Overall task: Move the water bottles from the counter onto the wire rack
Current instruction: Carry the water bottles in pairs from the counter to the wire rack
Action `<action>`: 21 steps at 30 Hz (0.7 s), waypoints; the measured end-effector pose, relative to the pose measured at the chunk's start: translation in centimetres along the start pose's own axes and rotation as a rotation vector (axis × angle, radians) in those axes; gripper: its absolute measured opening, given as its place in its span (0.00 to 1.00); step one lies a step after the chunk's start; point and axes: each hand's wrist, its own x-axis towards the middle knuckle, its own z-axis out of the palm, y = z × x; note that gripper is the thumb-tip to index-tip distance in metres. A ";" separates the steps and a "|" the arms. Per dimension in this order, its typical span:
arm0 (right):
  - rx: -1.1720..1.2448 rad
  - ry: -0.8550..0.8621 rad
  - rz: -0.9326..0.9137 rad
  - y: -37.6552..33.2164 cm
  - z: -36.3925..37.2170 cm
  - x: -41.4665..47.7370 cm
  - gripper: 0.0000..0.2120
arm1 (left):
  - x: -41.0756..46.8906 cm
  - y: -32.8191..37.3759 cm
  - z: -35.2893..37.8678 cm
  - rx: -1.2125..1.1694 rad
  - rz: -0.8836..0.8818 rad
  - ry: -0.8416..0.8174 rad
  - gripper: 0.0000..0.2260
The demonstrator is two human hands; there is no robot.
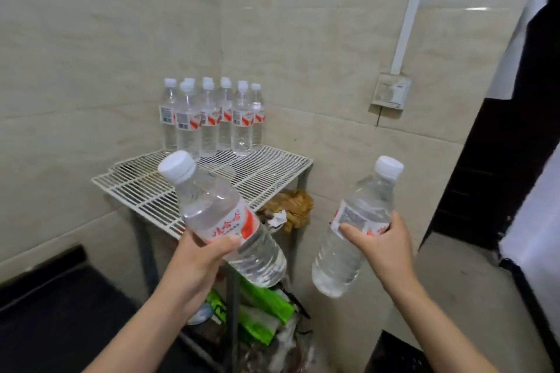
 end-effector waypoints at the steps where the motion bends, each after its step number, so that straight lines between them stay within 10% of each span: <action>1: 0.038 0.002 -0.030 -0.2 1.3 2.1 0.24 | 1.2 0.6 -0.5 0.001 0.035 0.033 0.25; 21: 0.152 -0.453 -0.237 0.0 30.1 31.0 0.29 | 17.9 -1.0 -3.6 0.268 0.266 0.741 0.28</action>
